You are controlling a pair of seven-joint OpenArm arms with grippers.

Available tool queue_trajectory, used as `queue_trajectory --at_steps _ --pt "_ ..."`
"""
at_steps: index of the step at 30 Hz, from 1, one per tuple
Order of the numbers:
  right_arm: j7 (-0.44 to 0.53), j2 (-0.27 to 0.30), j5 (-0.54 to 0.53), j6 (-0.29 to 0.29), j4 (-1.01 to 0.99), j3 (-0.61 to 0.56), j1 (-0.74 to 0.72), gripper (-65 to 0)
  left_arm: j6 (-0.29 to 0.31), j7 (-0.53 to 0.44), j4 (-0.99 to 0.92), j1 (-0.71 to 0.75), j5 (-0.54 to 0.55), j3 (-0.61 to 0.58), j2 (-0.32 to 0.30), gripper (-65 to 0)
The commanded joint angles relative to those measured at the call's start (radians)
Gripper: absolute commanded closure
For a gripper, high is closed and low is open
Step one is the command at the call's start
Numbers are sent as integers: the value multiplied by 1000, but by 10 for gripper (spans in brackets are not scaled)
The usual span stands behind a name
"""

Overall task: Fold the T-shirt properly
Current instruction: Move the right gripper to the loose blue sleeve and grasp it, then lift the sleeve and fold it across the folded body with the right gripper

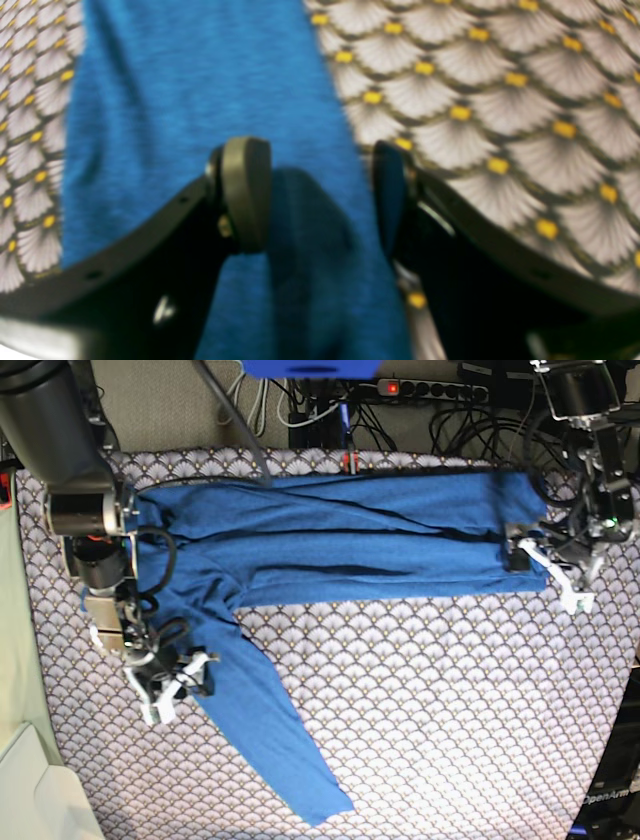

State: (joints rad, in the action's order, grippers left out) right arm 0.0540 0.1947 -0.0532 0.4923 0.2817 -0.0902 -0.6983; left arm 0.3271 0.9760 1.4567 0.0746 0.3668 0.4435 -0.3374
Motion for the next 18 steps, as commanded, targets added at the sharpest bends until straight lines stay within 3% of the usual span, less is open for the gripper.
queue_trajectory --at_steps 1,7,15,18 --pt "-4 4 -3 4 11 -1 -28 -331 2 -12 19 -11 8 13 -10 -631" --pt "-4 4 -3 4 11 -1 -25 -298 2 -12 17 -9 7 47 -6 -631" --pt "30 10 -3 4 11 -3 -28 -15 2 -12 19 -12 7 42 -4 -631" --pt "43 10 -3 4 11 -3 -28 0 2 -12 19 -12 7 41 -4 -631"
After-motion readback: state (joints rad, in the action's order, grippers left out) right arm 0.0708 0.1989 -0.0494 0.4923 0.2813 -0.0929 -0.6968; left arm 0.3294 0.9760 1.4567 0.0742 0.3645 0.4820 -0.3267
